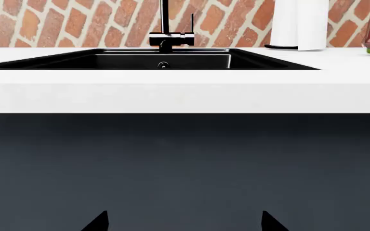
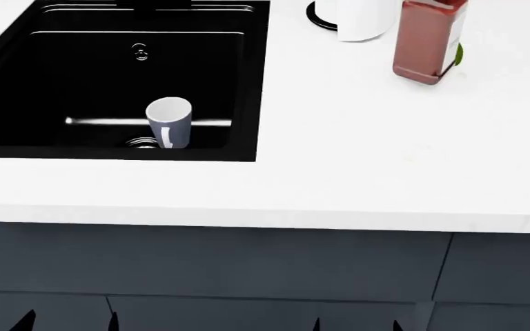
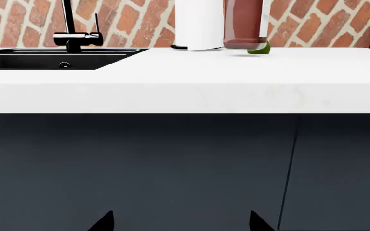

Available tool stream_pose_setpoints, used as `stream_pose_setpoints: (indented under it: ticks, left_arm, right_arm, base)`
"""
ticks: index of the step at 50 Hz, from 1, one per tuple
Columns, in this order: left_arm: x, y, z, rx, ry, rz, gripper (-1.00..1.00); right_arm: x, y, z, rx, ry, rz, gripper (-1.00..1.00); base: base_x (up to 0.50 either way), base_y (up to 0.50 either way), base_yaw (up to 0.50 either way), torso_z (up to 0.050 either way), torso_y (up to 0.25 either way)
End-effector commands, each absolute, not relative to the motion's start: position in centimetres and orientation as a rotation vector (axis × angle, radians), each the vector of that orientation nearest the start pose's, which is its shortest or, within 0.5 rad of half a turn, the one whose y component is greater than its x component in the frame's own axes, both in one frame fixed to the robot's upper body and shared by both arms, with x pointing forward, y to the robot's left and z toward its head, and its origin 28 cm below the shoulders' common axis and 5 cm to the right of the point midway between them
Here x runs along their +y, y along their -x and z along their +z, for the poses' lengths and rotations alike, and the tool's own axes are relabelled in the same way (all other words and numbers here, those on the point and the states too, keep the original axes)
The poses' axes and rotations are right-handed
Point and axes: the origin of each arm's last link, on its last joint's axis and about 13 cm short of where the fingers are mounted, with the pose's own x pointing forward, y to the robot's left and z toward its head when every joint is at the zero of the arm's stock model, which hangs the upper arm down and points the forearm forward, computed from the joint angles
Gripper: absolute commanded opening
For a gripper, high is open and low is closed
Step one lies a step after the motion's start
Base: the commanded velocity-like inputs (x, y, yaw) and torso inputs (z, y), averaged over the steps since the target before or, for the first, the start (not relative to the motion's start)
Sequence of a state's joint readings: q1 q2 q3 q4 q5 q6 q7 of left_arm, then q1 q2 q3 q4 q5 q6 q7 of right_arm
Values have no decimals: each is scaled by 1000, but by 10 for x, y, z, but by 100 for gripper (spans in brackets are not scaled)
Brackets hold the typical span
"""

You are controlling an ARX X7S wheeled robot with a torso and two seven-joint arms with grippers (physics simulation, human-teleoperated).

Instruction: Turn on the sink faucet.

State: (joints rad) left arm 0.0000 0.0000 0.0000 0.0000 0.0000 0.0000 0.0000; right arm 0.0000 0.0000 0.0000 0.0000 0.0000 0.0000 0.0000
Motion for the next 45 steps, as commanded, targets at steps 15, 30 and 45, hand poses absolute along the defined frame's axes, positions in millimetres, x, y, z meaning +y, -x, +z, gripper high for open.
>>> stream_pose_setpoints:
  ticks: [15, 30, 45]
  left_arm:
    - [204, -210, 11, 21, -21, 4, 100]
    - [207, -192, 48, -137, -13, -31, 100]
    - [214, -171, 118, -234, -35, -79, 100]
  right_arm:
    - [-94, -207, 18, -2, 40, 37, 100]
    - [-96, -197, 44, -58, 69, 53, 100]
    - [-108, -184, 96, -127, 129, 36, 100]
  base:
    - [0, 0, 0, 0, 0]
    - [0, 0, 0, 33, 52]
    - [0, 0, 0, 50, 79]
